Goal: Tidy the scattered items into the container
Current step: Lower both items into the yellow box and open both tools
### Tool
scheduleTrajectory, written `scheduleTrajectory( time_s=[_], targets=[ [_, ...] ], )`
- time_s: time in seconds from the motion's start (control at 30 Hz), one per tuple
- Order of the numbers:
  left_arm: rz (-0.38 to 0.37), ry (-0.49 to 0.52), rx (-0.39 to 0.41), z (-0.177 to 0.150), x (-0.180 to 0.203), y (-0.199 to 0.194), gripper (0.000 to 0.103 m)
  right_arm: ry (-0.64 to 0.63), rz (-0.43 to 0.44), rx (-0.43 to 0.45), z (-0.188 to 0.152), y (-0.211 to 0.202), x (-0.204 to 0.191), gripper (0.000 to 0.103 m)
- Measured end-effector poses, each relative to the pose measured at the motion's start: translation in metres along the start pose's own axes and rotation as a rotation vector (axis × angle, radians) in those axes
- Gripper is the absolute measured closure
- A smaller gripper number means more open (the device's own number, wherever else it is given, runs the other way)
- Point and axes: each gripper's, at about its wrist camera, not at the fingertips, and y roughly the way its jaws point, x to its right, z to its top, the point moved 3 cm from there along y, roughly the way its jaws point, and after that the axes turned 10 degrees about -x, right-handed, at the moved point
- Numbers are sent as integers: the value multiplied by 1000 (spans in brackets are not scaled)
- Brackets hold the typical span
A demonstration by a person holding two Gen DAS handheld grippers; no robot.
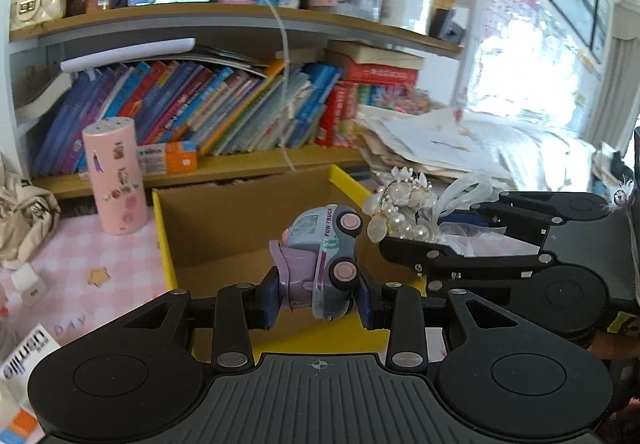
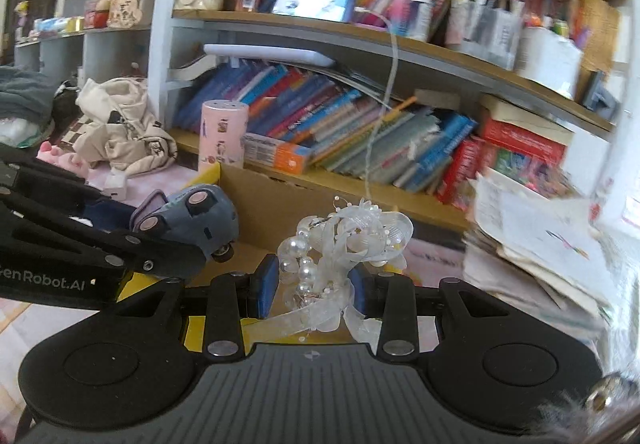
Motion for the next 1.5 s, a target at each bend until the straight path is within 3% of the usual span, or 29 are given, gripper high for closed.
scheduleTrajectory(
  time_s=[0.47, 0.73, 0.9, 1.17, 1.23, 1.37, 1.47, 1.5],
  targets=[
    [105, -53, -135, 38, -27, 86, 68, -136, 125, -203, 24, 109, 20, 68],
    [117, -66, -321, 35, -38, 134, 68, -308, 166, -361, 33, 154, 13, 67],
    [131, -64, -338, 33, -38, 137, 68, -314, 188, -422, 35, 163, 15, 65],
    [169, -60, -330, 34, -37, 127, 64, -318, 169, -403, 40, 159, 15, 50],
    [174, -55, -309, 35, -35, 121, 60, -313, 162, -393, 41, 156, 16, 43],
    [175, -46, -272, 34, -32, 110, 41, -305, 154, -390, 39, 151, 19, 34],
    [179, -32, -284, 28, -31, 107, 40, -293, 162, -409, 34, 146, 20, 34],
    [186, -26, -288, 25, -31, 106, 40, -280, 159, -413, 31, 143, 21, 39]
  ],
)
